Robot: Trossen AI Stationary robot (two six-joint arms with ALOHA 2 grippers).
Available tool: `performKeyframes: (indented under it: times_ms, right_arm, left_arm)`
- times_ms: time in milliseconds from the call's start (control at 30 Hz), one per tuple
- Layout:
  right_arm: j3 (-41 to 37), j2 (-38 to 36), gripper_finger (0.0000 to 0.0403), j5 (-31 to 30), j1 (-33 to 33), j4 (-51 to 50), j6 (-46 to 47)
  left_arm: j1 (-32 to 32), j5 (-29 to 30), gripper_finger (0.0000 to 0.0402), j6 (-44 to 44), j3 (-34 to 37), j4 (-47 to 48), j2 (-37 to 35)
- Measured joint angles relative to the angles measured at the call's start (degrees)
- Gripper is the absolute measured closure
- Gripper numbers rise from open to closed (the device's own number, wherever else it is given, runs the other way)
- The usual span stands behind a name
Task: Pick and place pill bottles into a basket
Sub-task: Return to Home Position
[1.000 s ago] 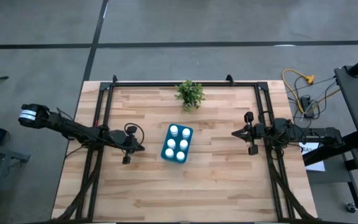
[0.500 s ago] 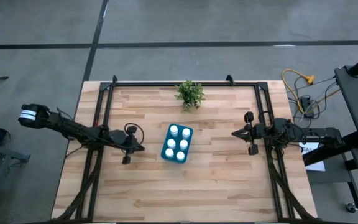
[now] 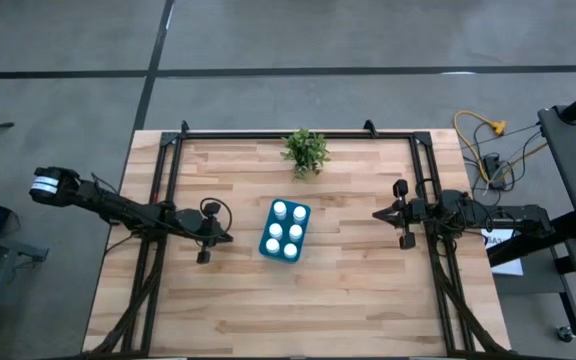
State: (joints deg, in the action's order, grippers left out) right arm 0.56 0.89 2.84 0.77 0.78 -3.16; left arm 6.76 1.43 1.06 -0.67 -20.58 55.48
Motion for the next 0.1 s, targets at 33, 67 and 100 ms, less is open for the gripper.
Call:
performKeyframes:
  times_ms: [33, 67, 100]
  right_arm:
    - [0.00, 0.01, 0.0394, 0.01, -0.02, 0.02, 0.03]
    - [0.00, 0.01, 0.0394, 0.00, -0.02, 0.01, 0.11]
    - [0.00, -0.01, 0.0394, 0.02, 0.00, 0.02, 0.09]
  left_arm:
    - [-0.02, -0.02, 0.0394, 0.01, -0.02, 0.00, 0.00]
    - [0.00, -0.02, 0.0394, 0.00, -0.02, 0.00, 0.00]
    - [-0.01, -0.02, 0.0394, 0.01, 0.00, 0.00, 0.00]
